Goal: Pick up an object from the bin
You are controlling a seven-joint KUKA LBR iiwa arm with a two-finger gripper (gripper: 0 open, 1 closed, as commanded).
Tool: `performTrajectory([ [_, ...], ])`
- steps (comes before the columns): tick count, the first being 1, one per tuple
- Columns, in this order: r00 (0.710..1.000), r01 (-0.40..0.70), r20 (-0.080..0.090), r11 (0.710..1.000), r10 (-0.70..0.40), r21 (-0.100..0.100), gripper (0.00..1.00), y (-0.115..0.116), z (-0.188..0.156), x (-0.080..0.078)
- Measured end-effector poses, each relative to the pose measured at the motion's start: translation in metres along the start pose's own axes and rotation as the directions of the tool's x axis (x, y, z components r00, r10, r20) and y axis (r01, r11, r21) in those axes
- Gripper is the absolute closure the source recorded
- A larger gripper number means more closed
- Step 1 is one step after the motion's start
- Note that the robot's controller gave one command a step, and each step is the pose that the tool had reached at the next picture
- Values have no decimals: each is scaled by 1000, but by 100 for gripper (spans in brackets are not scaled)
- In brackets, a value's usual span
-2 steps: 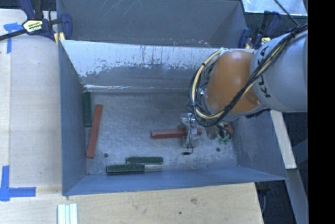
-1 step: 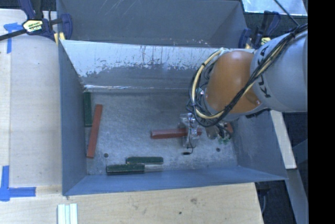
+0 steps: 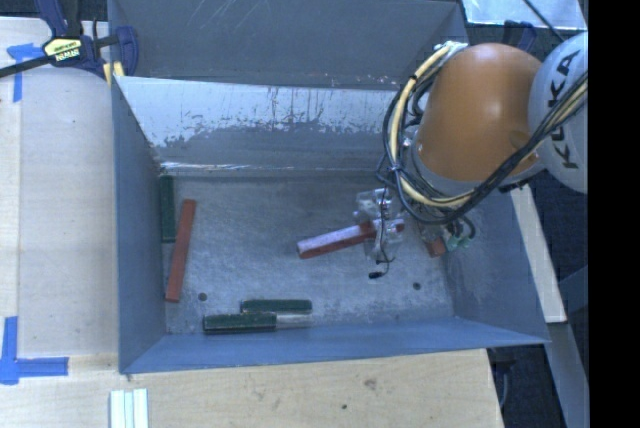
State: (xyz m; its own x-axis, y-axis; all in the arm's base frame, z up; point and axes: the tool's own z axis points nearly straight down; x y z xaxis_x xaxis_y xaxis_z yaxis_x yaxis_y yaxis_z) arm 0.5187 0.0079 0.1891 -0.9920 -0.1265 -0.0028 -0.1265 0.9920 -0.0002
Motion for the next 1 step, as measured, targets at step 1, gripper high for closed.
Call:
performTrajectory([
  [1, 1000, 0, 0, 1000, 0, 0, 100, 0, 0, 0],
])
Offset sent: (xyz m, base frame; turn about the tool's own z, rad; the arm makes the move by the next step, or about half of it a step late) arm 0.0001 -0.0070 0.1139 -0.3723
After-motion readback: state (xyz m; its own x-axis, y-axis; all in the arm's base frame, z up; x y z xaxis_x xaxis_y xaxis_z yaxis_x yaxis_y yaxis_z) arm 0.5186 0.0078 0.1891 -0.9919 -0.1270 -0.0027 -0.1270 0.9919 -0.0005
